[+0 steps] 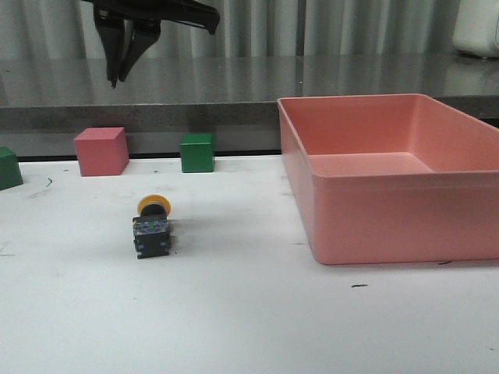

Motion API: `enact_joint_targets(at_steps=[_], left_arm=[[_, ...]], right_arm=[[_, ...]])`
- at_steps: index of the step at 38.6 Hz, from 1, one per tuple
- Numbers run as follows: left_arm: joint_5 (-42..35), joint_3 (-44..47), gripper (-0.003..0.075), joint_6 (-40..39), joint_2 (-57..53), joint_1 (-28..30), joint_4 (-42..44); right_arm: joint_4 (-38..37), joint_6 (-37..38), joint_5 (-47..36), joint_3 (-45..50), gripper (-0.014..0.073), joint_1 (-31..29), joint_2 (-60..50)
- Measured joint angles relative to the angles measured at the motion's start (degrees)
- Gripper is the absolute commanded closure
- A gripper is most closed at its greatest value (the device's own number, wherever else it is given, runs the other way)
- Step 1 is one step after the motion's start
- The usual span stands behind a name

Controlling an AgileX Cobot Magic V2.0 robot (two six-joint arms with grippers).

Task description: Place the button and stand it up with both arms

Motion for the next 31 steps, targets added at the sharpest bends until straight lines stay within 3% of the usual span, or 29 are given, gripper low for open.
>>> enact_joint_targets(at_steps=[8,16,21,31], left_arm=[[0.00,0.00,0.0156,0.00,0.00,0.00,0.00],[0.00,0.00,0.0156,0.00,0.00,0.00,0.00],[0.00,0.00,0.0156,0.00,0.00,0.00,0.00],[0.00,0.00,0.0156,0.00,0.00,0.00,0.00]], right_arm=[[-0.23,-4.37,0.32,0.00,0.0661,-1.04,-5.22],[-0.36,-8.41,0.40,1.77,0.0661,-7.07,-12.53],[-0.64,-9.93,0.40,9.35,0.0661,-11.71,-19.55],[-1.75,-13.47,0.40,34.64,0.0661,-25.81,-35.23]])
